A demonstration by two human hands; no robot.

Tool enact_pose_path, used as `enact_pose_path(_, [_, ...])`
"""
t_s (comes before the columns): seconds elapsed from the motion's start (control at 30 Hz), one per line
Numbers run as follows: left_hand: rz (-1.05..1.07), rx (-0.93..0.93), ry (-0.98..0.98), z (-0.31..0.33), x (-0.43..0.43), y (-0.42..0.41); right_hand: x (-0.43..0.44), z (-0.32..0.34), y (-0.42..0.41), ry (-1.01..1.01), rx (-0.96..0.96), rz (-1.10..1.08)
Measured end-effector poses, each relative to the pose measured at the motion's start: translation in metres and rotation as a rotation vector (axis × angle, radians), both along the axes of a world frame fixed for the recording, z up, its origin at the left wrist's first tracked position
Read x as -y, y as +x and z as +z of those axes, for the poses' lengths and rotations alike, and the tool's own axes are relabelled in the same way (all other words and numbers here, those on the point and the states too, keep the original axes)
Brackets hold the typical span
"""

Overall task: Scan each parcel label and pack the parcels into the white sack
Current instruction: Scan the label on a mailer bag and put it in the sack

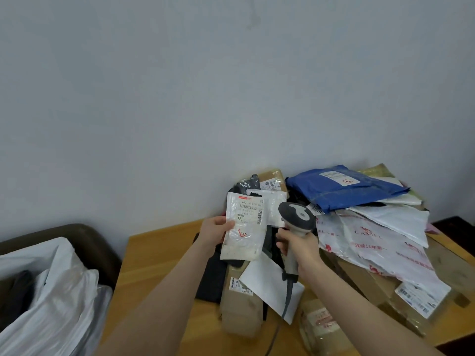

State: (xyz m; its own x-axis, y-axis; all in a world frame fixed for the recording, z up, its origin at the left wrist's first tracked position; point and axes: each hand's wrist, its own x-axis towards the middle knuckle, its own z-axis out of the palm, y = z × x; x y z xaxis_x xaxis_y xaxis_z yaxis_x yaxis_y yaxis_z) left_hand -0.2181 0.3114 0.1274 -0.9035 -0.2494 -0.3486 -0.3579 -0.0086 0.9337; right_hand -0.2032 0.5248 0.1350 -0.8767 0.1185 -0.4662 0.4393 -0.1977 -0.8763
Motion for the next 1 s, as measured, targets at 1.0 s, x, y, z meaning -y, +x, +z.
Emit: enact_pose_path(1.0, [0.252,0.052,-0.060,-0.012,0.003,0.053,0.031,0.017,0.075,-0.041,0.000,0.268])
